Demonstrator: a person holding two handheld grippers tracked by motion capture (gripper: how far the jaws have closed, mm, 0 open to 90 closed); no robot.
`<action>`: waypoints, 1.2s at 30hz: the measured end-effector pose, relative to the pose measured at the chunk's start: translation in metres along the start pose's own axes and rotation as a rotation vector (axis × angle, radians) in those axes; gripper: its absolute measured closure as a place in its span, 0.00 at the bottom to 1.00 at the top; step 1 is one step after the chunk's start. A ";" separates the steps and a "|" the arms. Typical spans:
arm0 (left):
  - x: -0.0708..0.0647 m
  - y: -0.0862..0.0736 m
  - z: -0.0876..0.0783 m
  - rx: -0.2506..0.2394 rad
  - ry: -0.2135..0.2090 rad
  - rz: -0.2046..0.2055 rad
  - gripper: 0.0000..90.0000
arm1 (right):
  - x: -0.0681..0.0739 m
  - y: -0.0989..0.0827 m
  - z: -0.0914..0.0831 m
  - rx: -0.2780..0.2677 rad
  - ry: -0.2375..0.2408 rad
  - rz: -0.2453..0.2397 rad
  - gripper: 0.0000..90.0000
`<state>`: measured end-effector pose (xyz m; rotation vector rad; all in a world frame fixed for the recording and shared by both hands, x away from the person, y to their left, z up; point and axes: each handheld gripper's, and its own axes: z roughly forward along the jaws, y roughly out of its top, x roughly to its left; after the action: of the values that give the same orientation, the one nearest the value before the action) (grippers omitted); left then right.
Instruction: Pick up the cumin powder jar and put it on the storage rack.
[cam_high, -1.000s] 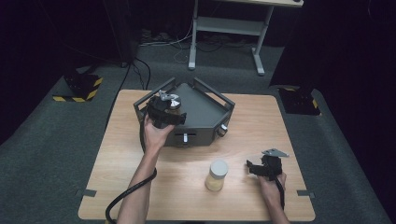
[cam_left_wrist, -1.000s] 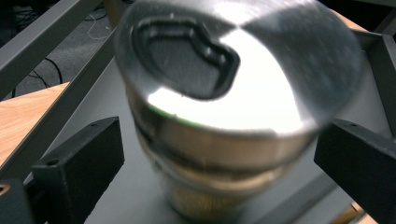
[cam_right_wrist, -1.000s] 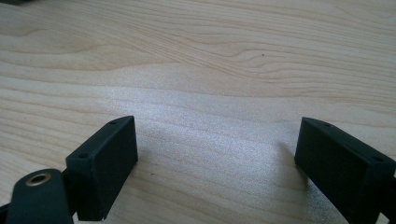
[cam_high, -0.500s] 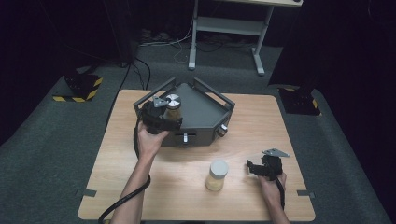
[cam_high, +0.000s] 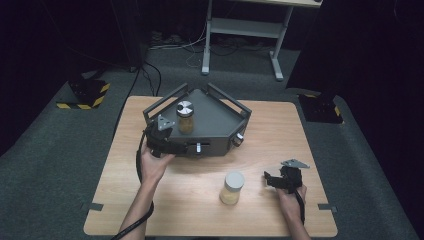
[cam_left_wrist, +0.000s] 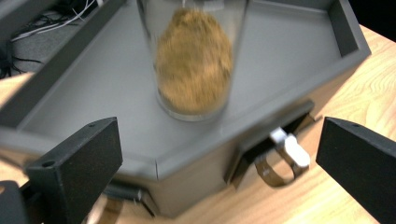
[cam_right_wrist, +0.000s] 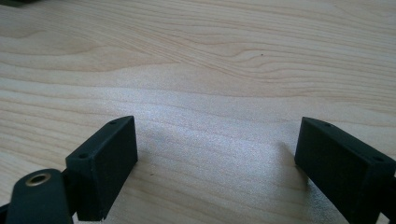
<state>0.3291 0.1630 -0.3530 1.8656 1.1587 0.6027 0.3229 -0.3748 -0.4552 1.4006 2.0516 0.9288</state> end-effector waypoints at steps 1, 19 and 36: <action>-0.001 -0.005 0.000 0.005 0.001 -0.002 0.00 | 0.001 0.000 0.000 0.002 -0.002 -0.005 0.13; -0.008 -0.063 0.016 0.060 -0.016 -0.067 0.00 | 0.002 0.001 0.001 0.005 -0.008 -0.008 0.13; -0.016 -0.084 0.054 0.154 -0.003 -0.076 0.00 | 0.003 0.001 0.001 0.005 -0.009 -0.010 0.13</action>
<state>0.3215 0.1459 -0.4527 1.9400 1.2989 0.4794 0.3232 -0.3720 -0.4548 1.3934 2.0539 0.9124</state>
